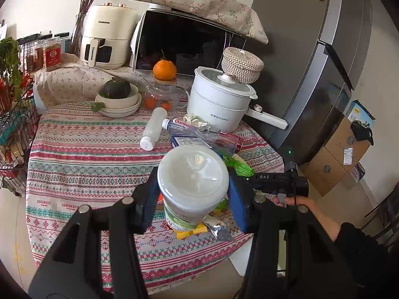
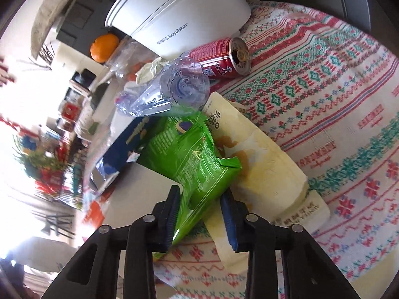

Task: Collect trash
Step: 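Grasp the green snack bag with the right gripper while the left gripper holds the cup, then carry the cup and green bag to the white bin and release both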

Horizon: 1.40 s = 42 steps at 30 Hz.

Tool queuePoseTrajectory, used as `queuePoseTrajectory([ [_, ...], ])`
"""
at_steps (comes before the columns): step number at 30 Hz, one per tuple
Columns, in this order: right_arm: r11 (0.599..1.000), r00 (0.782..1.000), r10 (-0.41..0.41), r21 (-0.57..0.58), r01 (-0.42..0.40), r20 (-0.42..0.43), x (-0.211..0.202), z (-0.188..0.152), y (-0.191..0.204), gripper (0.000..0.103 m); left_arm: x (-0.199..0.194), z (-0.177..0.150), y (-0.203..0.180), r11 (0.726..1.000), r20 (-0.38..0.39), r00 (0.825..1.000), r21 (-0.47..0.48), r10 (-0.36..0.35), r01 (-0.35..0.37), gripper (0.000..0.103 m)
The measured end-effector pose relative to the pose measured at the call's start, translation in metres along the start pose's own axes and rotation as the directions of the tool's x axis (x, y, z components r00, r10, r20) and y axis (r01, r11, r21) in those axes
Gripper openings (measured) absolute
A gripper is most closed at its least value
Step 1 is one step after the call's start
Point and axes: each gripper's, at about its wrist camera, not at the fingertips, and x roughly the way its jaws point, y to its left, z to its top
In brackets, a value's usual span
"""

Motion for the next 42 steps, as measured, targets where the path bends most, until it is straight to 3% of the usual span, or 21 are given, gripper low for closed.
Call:
queuePoseTrajectory([
  [4,1.0,1.0,-0.006,0.005,0.006,0.024,-0.006,0.001,0.0,0.01,0.0,0.001,-0.003,1.0,0.007,1.0,0.001,0.004,-0.004,0.053],
  [13,0.995,0.982,-0.036,-0.082,0.052,0.184,-0.073,-0.003,0.018,0.005,0.0,0.006,-0.016,1.0,0.036,0.999,-0.01,-0.012,0.013,0.053],
  [25,0.967,0.924,-0.043,-0.218,0.135,0.38,-0.164,-0.025,0.049,0.004,-0.011,0.012,-0.04,0.999,0.112,0.992,0.014,-0.053,0.052,0.052],
  [31,0.951,0.879,-0.054,-0.245,0.19,0.473,-0.207,-0.036,0.054,0.004,-0.017,0.014,-0.053,0.997,0.164,0.984,0.033,-0.077,0.072,0.052],
  [37,0.935,0.849,-0.082,-0.254,0.246,0.522,-0.246,-0.056,0.05,0.004,-0.007,0.012,-0.081,0.988,0.141,0.978,0.058,-0.152,0.145,0.052],
  [42,0.923,0.837,-0.128,-0.246,0.297,0.532,-0.275,-0.077,0.032,0.004,0.012,0.0,-0.12,0.967,0.071,0.968,0.104,-0.241,0.233,0.052],
])
